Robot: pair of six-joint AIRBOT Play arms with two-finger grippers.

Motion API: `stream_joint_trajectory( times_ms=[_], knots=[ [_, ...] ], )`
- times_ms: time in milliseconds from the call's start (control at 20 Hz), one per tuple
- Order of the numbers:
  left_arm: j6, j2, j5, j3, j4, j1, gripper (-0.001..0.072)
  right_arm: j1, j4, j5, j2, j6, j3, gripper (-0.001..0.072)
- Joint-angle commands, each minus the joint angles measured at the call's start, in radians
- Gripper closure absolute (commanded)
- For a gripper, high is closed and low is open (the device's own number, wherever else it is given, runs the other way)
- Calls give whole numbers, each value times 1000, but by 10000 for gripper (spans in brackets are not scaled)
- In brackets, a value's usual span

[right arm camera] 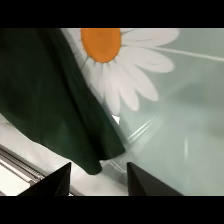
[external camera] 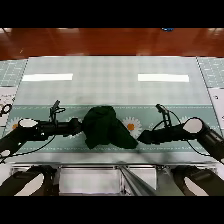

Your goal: Fold the shirts.

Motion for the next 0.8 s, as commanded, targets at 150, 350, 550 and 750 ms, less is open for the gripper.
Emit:
stream_joint_trajectory(
  times_ms=[150,350,550,750],
  knots=[
    [12,-3,-21,23,-9,-2,690,174,241,-165,-175,-124,-3,304],
    [12,-2,-51,23,-9,-2,690,222,365,-196,-297,-212,54,598],
    [37,14,-180,120,-8,99,690,116,234,-48,-234,-211,258,690],
    [2,68,-376,436,-8,317,690,-133,-98,103,-98,-25,652,690]
  ],
)
